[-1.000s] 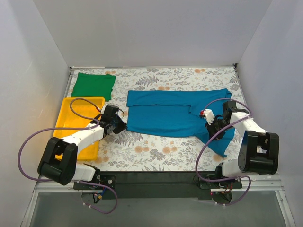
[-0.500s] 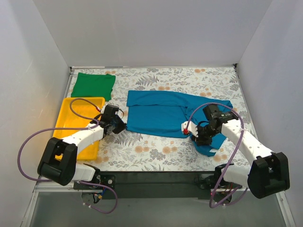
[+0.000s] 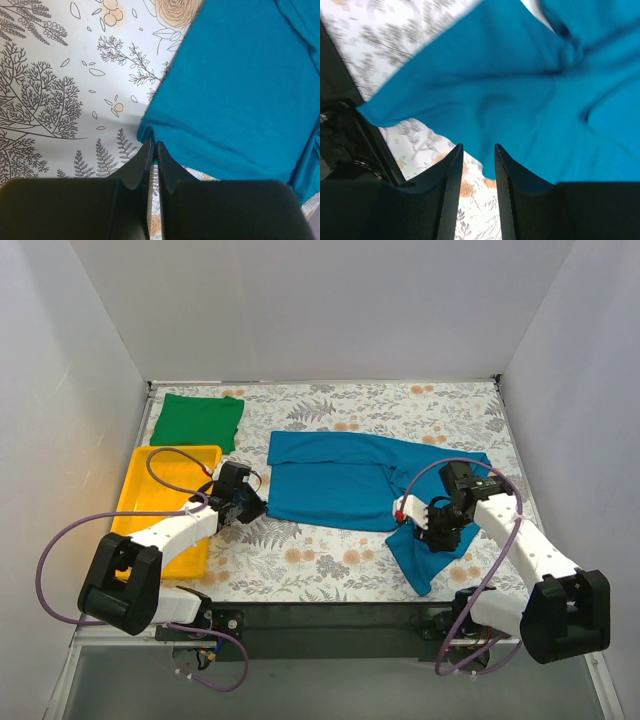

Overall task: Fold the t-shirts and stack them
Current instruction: Fold the tshirt

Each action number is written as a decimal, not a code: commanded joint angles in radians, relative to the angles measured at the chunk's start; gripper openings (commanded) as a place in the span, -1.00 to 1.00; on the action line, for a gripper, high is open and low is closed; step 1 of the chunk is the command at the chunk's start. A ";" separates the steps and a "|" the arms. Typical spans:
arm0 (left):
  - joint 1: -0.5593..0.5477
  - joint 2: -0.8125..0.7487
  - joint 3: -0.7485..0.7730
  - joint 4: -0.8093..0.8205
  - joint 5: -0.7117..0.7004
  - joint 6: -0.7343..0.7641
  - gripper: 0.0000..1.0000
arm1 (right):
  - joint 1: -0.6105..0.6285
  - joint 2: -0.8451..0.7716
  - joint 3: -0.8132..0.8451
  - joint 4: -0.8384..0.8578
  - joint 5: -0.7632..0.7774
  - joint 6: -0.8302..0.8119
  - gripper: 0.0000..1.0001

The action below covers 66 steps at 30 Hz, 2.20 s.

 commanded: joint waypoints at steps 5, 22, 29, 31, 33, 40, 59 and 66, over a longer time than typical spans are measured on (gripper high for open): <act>0.005 -0.039 -0.003 0.006 -0.016 0.018 -1.00 | -0.461 0.134 0.065 0.172 0.051 0.160 -0.31; 0.010 -0.056 -0.008 0.008 -0.043 0.041 -1.00 | -0.634 0.700 0.581 0.590 -0.027 0.869 0.07; 0.016 -0.039 0.000 0.008 -0.038 0.049 -1.00 | -0.637 0.795 0.650 0.591 0.000 0.891 0.03; 0.018 -0.036 0.000 0.009 -0.035 0.047 -1.00 | -0.637 0.809 0.650 0.590 -0.001 0.898 0.02; 0.019 -0.033 -0.002 0.009 -0.034 0.047 -1.00 | -0.637 0.833 0.651 0.590 -0.004 0.909 -0.01; 0.021 -0.035 0.000 -0.003 -0.042 0.047 -1.00 | -0.637 0.930 0.734 0.588 0.019 0.932 -0.22; 0.056 -0.025 0.038 -0.075 -0.072 0.049 -1.00 | -0.623 1.226 1.197 0.530 0.106 0.891 -0.53; 0.059 -0.022 0.043 -0.080 -0.075 0.047 -1.00 | -0.618 1.124 1.104 0.535 0.099 0.790 -0.15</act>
